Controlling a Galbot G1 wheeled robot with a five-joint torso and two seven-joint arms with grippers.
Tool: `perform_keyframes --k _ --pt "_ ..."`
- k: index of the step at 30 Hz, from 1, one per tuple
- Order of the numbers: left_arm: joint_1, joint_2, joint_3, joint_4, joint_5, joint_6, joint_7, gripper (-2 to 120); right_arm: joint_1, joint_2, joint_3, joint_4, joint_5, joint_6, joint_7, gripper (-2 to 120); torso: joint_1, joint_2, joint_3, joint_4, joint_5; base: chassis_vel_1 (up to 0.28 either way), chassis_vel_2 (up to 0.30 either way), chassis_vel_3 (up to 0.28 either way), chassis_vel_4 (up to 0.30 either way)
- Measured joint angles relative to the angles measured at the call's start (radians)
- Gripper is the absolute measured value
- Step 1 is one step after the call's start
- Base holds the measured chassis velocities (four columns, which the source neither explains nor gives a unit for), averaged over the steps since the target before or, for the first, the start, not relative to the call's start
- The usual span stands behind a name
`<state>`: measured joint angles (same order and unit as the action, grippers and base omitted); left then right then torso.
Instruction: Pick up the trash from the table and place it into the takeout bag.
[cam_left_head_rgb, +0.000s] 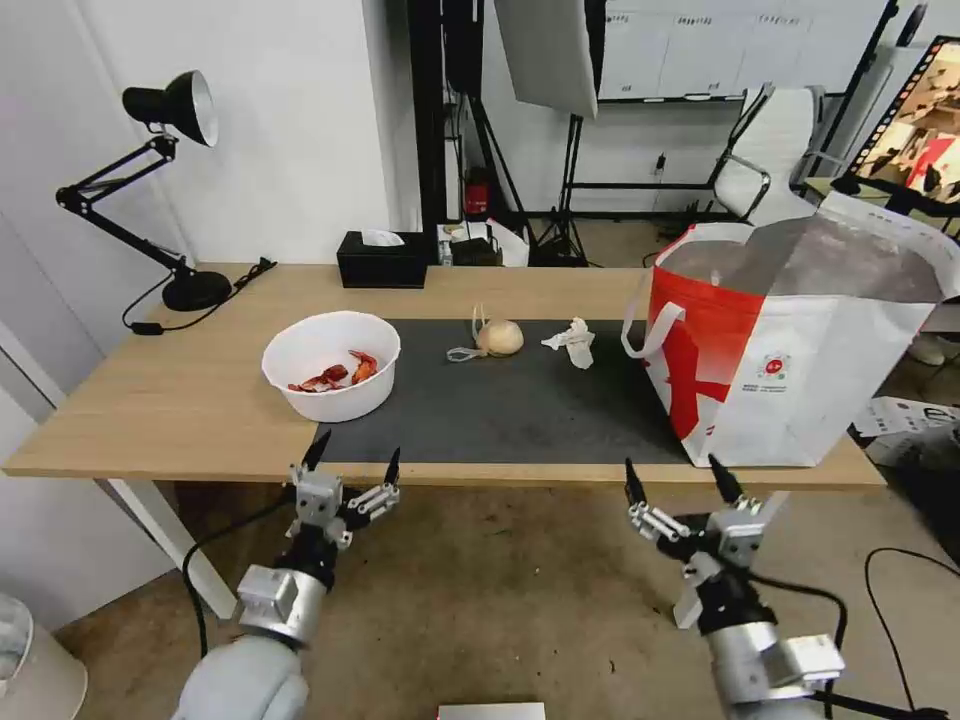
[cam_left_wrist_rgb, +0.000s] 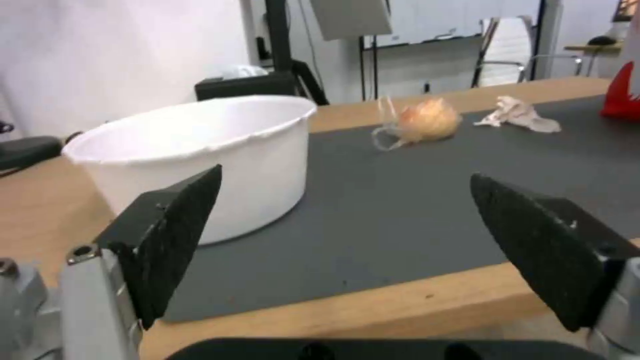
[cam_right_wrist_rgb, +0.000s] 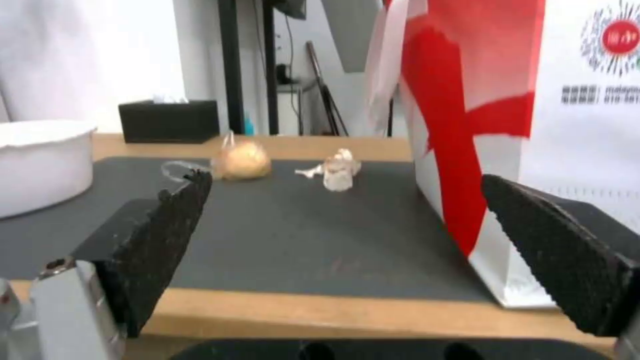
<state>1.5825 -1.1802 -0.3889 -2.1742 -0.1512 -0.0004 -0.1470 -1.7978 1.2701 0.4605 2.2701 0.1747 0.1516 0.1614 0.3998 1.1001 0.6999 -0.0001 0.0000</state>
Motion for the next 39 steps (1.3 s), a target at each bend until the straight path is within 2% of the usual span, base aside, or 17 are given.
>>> perform_keyframes --k 11,32,39 --pt "0.006 -0.018 0.006 0.005 0.019 0.05 -0.038 100 -0.003 -0.01 -0.013 -0.014 0.023 -0.035 0.011 100 0.0 0.0 0.0 0.0 0.0 0.0 0.0 0.0 0.0" --pt "0.0 -0.014 0.009 0.004 0.004 0.059 -0.044 100 0.029 -0.029 -0.033 -0.04 0.037 -0.067 0.017 100 0.0 0.0 0.0 0.0 0.0 0.0 0.0 0.0 0.0" --pt "0.007 -0.014 0.001 -0.002 -0.012 0.059 -0.044 100 0.151 -0.104 -0.096 -0.058 0.158 -0.131 -0.046 100 0.0 0.0 0.0 0.0 0.0 0.0 0.0 0.0 0.0"
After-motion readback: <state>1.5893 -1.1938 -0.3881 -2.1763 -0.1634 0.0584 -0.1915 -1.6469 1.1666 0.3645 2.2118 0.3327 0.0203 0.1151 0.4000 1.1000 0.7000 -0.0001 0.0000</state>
